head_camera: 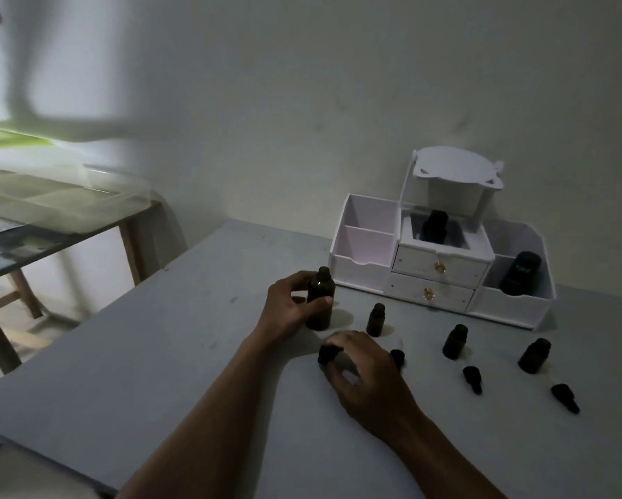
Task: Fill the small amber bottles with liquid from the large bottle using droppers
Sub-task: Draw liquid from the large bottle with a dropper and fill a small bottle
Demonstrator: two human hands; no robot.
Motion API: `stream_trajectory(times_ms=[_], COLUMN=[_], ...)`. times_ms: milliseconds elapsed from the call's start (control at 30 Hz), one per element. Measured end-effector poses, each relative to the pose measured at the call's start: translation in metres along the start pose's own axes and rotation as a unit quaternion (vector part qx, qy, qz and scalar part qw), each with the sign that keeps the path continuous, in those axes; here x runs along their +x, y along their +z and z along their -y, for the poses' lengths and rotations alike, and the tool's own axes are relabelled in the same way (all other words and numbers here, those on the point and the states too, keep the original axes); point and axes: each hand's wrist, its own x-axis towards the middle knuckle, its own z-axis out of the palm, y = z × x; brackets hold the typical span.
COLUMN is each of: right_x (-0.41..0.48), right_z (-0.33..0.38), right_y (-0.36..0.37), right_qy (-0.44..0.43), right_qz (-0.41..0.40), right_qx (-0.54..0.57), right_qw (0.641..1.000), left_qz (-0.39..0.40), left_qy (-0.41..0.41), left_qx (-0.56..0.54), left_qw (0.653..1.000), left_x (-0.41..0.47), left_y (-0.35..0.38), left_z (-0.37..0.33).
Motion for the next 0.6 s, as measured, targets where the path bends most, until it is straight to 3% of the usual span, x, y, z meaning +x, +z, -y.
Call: stream_trajectory(times_ms=[200, 367, 500, 600], right_x=[0.018, 0.066, 0.106, 0.123], right_z=[0.004, 0.008, 0.016, 0.016], right_y=[-0.017, -0.044, -0.064, -0.074], right_qy=[-0.029, -0.035, 0.037, 0.069], right_qz=[-0.146, -0.286, -0.333, -0.324], right_qx=[-0.009, 0.042, 0.199, 0.304], right_qw=[0.989, 0.957, 0.921, 0.893], left_qz=[0.008, 0.006, 0.011, 0.015], left_qy=[-0.001, 0.009, 0.005, 0.012], left_qx=[-0.034, -0.008, -0.003, 0.009], left_qw=[0.999, 1.0, 1.0, 1.0], left_x=[-0.003, 0.004, 0.007, 0.008], left_y=[0.002, 0.0, 0.001, 0.0], left_z=[-0.005, -0.001, 0.002, 0.005])
